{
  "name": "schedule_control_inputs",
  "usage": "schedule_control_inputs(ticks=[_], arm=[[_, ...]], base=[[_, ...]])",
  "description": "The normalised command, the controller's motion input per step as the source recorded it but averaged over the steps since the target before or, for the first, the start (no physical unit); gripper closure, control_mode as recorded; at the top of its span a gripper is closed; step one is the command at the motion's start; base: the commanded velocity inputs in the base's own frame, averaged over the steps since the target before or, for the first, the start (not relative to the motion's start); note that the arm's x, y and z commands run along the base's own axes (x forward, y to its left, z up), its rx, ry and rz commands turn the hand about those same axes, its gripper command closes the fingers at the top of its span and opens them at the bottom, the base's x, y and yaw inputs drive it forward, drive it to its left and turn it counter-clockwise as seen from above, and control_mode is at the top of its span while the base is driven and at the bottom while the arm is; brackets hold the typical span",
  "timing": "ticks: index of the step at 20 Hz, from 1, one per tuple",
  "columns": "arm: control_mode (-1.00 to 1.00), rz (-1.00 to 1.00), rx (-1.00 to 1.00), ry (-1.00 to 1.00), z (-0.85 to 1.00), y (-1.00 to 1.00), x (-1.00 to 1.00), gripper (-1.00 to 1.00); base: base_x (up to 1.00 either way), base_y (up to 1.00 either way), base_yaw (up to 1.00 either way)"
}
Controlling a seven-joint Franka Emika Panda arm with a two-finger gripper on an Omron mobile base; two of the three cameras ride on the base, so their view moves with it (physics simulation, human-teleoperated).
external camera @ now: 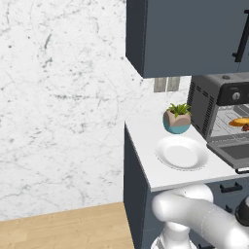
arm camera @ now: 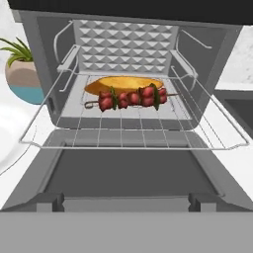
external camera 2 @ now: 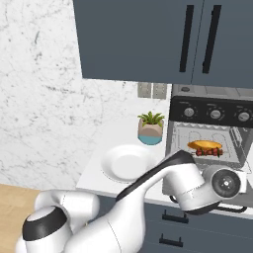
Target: Pick up the kebab skewer and baguette bread, and place them inside the toaster oven. Close the toaster oven door and start by setting the timer.
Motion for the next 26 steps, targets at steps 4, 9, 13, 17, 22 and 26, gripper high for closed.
schedule_control_inputs(ticks=[4,9,13,17,22,26], arm=[[-1.0,0.0,0.01,0.0,0.0,-0.07,0.0,-1.0],[-1.0,0.0,0.0,0.0,0.0,0.0,0.0,-1.0],[-1.0,0.0,0.0,0.0,-0.03,0.0,0.0,-1.0],[-1.0,0.0,0.0,-0.01,-0.01,0.04,0.03,-1.0],[-1.0,0.0,0.0,-0.02,0.0,0.06,0.21,-1.0],[-1.0,0.0,0.0,-0.01,0.0,0.13,0.18,-1.0]], base=[[0.0,0.0,0.0],[0.0,0.0,0.0],[0.0,0.0,0.0],[0.0,0.0,0.0],[0.0,0.0,0.0],[0.0,0.0,0.0]])
